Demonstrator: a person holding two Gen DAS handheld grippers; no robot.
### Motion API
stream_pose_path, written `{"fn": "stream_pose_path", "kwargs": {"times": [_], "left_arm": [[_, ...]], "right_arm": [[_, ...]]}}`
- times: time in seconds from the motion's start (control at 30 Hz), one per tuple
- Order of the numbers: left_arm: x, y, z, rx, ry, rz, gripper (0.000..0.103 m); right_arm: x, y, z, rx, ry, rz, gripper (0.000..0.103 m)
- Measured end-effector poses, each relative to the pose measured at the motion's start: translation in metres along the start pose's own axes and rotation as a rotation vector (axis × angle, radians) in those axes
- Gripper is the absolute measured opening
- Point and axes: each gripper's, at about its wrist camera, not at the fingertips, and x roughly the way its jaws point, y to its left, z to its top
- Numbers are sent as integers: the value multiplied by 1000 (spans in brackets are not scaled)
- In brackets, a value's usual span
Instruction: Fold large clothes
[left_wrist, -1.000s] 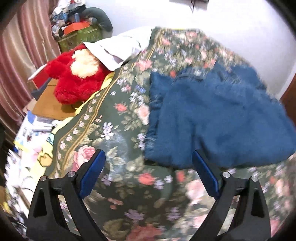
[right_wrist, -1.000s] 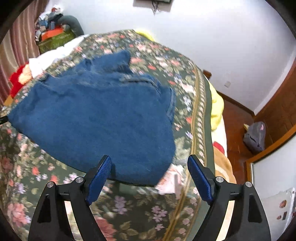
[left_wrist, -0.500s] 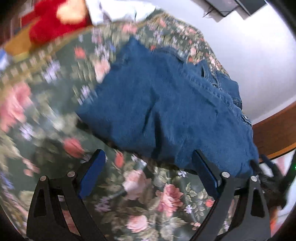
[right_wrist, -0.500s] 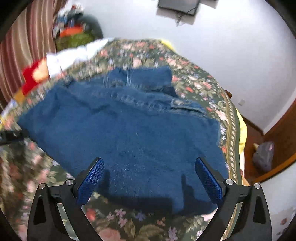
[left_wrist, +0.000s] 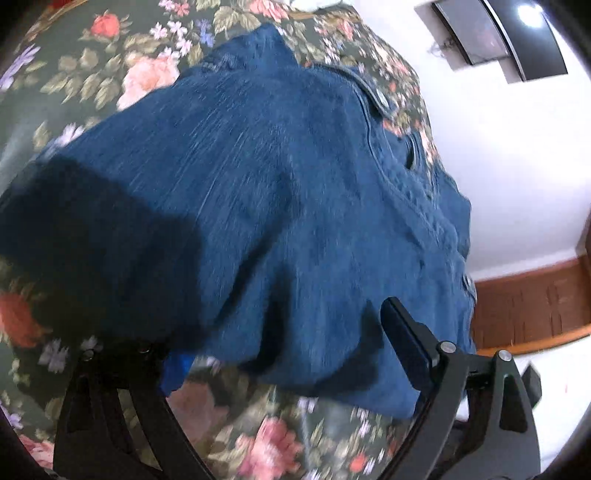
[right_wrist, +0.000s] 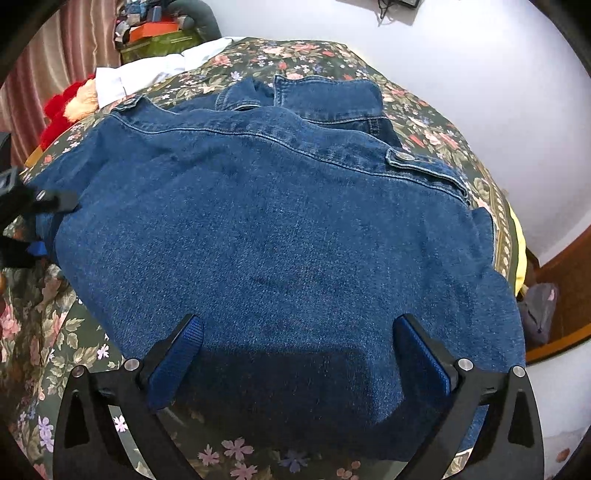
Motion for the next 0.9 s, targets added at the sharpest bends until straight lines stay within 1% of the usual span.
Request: {"fn": "stream_pose_path", "kwargs": {"times": [0.1,0.17,0.2,0.27,0.33,0.37,0.4,0.43,0.47,0.53,0.6,0.63,0.67,0.77,0.83,0.9], "left_arm": [[7,2,11,-100,-58,-9,93],[9,2,17,-147,-93,-17,93],[10,1,20,-162,-116,-21,93],[11,-2,23,-167,-162,-8,89],[9,0,25,-185,-188,31,75],[7,0,27,-188,-191,41,71],[4,-1,28,-190,-197,48,62],[0,-1,30,-190,-201,53,50],[-9,2,31,-188,-210,55,44],[-17,-3,33,-159,-223,32,35],[-28,-19,33,-76,-250,54,34],[-38,-32,31,-11,-278,80,33],[-44,-41,30,25,-301,88,33],[-76,-66,20,137,-400,84,33],[-93,-73,12,180,-443,95,33],[-112,-74,5,223,-477,123,33]], "right_arm": [[1,-2,0,11,0,11,103],[1,-1,1,12,6,18,103],[1,-1,1,13,7,22,103],[1,0,2,16,11,32,103],[1,0,2,17,14,42,103],[1,0,2,16,17,50,103],[0,0,2,16,20,56,103],[-1,0,3,10,29,69,103],[-2,0,3,4,37,77,103],[-6,-1,5,-2,58,92,103],[-13,1,6,-6,70,103,103],[-17,2,7,-15,63,106,103],[-24,5,8,-25,41,104,103],[-43,12,16,-31,-33,104,103],[-52,19,25,-21,-69,127,103],[-51,32,37,-9,-84,153,103]]}}
